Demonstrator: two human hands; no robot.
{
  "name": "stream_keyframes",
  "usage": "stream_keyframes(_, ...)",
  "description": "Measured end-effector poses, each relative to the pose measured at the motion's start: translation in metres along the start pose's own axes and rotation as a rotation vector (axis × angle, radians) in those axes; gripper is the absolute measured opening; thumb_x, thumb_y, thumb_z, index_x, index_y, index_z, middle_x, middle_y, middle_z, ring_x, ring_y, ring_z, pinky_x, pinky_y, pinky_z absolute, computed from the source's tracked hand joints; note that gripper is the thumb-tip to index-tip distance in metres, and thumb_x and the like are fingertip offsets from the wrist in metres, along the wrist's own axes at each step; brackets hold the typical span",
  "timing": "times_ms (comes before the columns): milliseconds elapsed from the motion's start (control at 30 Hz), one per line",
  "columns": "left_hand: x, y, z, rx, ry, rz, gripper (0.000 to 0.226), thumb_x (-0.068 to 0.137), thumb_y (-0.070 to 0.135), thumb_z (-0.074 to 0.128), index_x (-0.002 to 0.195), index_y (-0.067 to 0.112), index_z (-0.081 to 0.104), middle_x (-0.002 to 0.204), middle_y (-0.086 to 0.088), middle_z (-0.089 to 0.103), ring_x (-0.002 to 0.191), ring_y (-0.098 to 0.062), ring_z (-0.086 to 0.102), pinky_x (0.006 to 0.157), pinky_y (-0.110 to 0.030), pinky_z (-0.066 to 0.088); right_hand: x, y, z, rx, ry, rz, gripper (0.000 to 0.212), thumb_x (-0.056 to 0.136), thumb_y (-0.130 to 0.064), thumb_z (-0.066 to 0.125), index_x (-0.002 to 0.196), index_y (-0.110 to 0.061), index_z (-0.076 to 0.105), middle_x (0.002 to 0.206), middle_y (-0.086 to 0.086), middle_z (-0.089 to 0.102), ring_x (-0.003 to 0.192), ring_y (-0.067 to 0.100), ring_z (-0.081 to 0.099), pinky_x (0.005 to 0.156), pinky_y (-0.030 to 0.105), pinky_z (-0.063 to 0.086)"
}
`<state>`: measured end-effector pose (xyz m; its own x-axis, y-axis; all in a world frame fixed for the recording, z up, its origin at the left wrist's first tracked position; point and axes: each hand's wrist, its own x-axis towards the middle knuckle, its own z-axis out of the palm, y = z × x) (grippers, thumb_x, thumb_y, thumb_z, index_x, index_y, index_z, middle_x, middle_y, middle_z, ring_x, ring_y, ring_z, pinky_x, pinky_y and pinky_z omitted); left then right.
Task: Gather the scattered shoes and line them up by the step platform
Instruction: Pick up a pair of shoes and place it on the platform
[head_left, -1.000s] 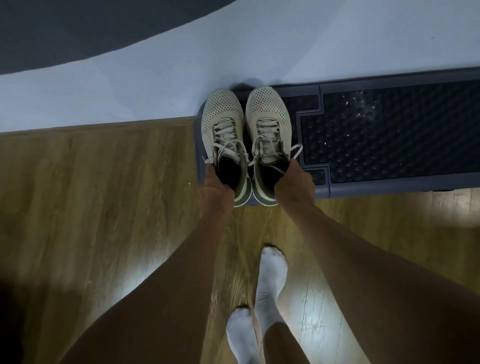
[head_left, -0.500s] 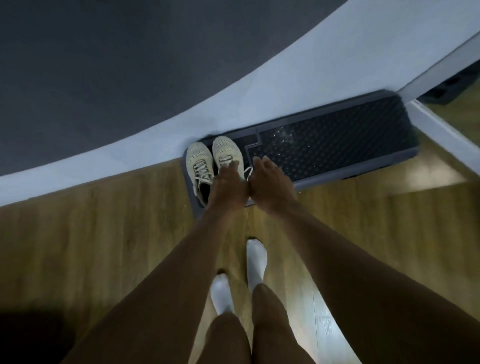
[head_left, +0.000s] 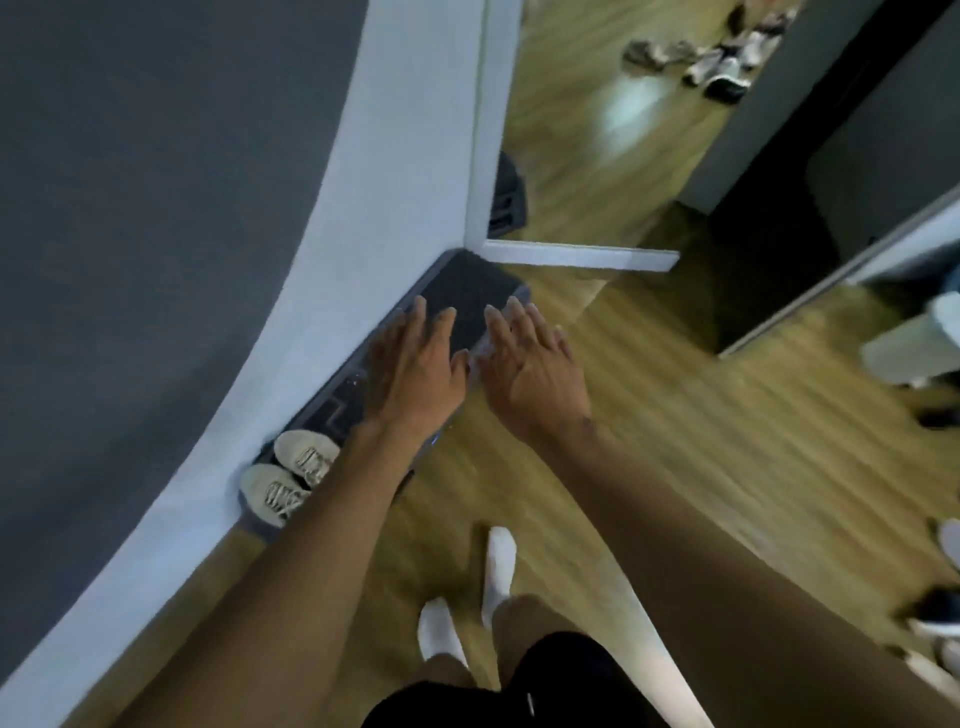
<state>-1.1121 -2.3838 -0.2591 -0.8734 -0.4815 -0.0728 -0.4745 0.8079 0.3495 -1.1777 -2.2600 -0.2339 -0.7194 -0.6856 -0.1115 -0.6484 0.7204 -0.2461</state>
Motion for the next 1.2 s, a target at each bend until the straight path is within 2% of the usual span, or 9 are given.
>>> stream_keyframes(167, -0.013, 0.116, -0.013, 0.068, -0.027, 0.315, 0.056, 0.094, 0.035, 0.045, 0.147, 0.021, 0.031, 0.158, -0.013, 0.02, 0.145, -0.033, 0.018, 0.118, -0.052, 0.015, -0.08, 0.076, -0.056, -0.012, 0.123, 0.257, 0.057, 0.1, -0.046, 0.027, 0.151, -0.024, 0.017, 0.16, 0.005, 0.013, 0.149, 0.022, 0.007, 0.12, 0.047, 0.011)
stream_keyframes(300, -0.034, 0.22, -0.003, 0.108, -0.08, 0.548, 0.06, 0.095, 0.044, 0.04, 0.15, 0.027, 0.023, 0.16, -0.008, 0.011, 0.148, -0.028, 0.009, 0.12, -0.05, 0.008, -0.156, 0.147, -0.088, -0.004, 0.2, 0.481, 0.058, 0.099, -0.05, 0.029, 0.15, -0.025, 0.02, 0.16, 0.005, 0.013, 0.149, 0.023, 0.007, 0.119, 0.049, 0.011)
stream_keyframes(433, -0.07, 0.326, 0.03, 0.129, -0.155, 0.728, 0.063, 0.095, 0.046, 0.04, 0.151, 0.029, 0.017, 0.161, -0.006, 0.006, 0.149, -0.026, 0.004, 0.12, -0.048, 0.005, -0.233, 0.214, -0.103, 0.024, 0.272, 0.667, 0.059, 0.098, -0.051, 0.028, 0.15, -0.024, 0.02, 0.16, 0.006, 0.016, 0.149, 0.024, 0.008, 0.119, 0.051, 0.012)
stream_keyframes(667, -0.15, 0.49, 0.106, 0.147, -0.248, 0.977, 0.063, 0.093, 0.053, 0.041, 0.149, 0.027, 0.025, 0.16, -0.007, 0.016, 0.147, -0.027, 0.013, 0.12, -0.047, 0.008, -0.377, 0.33, -0.104, 0.043, 0.325, 0.981, 0.058, 0.098, -0.05, 0.03, 0.149, -0.022, 0.022, 0.159, 0.007, 0.018, 0.148, 0.025, 0.012, 0.118, 0.05, 0.015)
stream_keyframes(1000, -0.242, 0.638, 0.217, 0.204, -0.481, 1.288, 0.062, 0.092, 0.049, 0.042, 0.148, 0.028, 0.026, 0.159, -0.008, 0.018, 0.146, -0.028, 0.016, 0.119, -0.046, 0.009, -0.497, 0.434, -0.067, 0.127, 0.278, 1.353, 0.055, 0.098, -0.042, 0.032, 0.148, -0.02, 0.024, 0.158, 0.007, 0.02, 0.147, 0.025, 0.015, 0.116, 0.05, 0.017)
stream_keyframes(1200, -0.288, 0.709, 0.273, 0.273, -0.591, 1.448, 0.063, 0.09, 0.053, 0.041, 0.147, 0.028, 0.027, 0.157, -0.008, 0.021, 0.145, -0.029, 0.019, 0.116, -0.051, 0.014, -0.564, 0.477, -0.054, 0.155, 0.257, 1.589, 0.058, 0.097, -0.047, 0.033, 0.148, -0.021, 0.023, 0.156, 0.007, 0.026, 0.144, 0.027, 0.023, 0.112, 0.05, 0.022)
